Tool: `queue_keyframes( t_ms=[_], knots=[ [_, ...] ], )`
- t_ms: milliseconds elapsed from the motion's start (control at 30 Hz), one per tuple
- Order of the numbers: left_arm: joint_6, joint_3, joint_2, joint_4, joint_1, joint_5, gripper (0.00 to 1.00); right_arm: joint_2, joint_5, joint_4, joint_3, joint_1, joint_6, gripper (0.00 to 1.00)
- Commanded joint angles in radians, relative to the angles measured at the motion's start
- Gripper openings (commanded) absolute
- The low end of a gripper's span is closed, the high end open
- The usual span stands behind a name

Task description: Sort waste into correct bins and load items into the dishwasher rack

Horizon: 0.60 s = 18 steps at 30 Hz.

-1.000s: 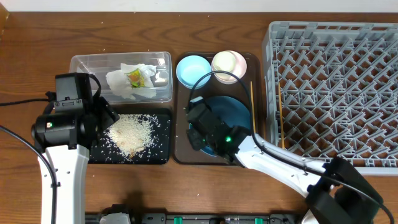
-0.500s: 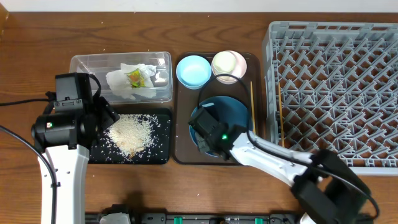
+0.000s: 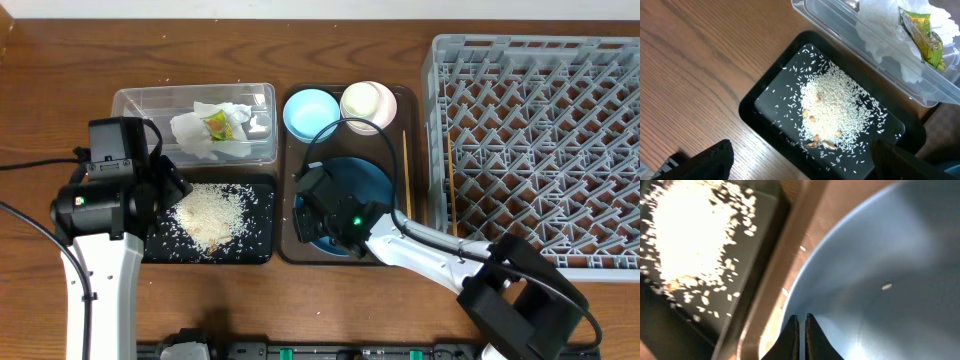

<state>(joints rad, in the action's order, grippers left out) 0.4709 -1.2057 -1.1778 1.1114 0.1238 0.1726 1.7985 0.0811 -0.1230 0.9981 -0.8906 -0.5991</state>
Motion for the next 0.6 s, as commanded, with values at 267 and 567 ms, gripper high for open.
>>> queue_keyframes(
  t_ms=[267,567],
  knots=[
    [0.002,-0.021,0.002,0.003,0.005,0.023,0.91,0.002,0.029,0.154,0.008,-0.007,0.009,0.12],
    [0.002,-0.021,0.002,0.003,0.005,0.023,0.91,-0.203,-0.02,0.021,0.016,0.111,0.171,0.17]
  ],
)
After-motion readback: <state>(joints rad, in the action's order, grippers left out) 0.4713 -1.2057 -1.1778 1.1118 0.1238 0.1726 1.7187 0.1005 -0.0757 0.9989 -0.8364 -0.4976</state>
